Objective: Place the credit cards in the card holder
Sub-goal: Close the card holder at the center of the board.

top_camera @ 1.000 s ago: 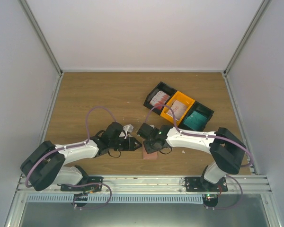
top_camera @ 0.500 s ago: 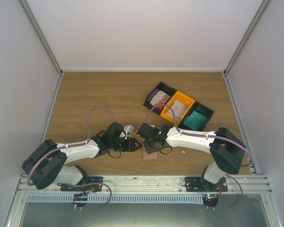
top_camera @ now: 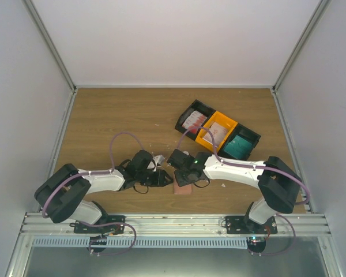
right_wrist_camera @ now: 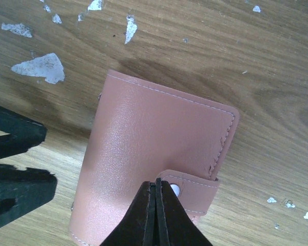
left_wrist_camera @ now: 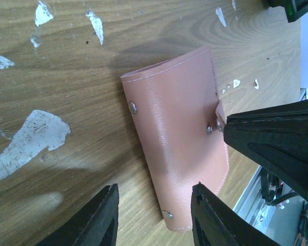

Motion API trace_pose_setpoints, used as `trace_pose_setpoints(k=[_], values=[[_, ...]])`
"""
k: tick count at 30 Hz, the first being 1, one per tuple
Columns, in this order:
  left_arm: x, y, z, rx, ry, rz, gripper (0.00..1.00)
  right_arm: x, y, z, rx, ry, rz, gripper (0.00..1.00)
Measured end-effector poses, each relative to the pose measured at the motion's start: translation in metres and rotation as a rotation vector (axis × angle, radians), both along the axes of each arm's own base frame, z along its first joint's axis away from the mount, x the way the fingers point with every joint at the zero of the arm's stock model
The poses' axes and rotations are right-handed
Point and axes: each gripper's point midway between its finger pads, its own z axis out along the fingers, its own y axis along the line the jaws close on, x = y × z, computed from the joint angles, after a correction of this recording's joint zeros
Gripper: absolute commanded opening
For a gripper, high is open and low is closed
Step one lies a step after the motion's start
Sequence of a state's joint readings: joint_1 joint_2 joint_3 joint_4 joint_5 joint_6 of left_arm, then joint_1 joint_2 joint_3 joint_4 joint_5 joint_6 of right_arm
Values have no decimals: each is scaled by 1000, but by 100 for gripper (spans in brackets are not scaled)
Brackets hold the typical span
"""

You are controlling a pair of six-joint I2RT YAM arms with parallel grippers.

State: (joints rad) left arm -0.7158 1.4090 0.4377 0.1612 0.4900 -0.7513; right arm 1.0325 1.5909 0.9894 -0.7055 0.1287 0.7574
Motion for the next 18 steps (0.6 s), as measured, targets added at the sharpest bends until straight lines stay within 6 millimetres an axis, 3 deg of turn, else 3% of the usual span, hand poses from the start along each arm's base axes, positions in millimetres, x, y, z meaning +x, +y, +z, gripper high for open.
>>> trace_pose_setpoints(k=[6,18], values=[[-4,-1,-11,17,30,-9,34,-2,4,0,19,11,6,0],[-2,-10,-15,19,34,-30,33,-5,4,-4,19,26,19,0]])
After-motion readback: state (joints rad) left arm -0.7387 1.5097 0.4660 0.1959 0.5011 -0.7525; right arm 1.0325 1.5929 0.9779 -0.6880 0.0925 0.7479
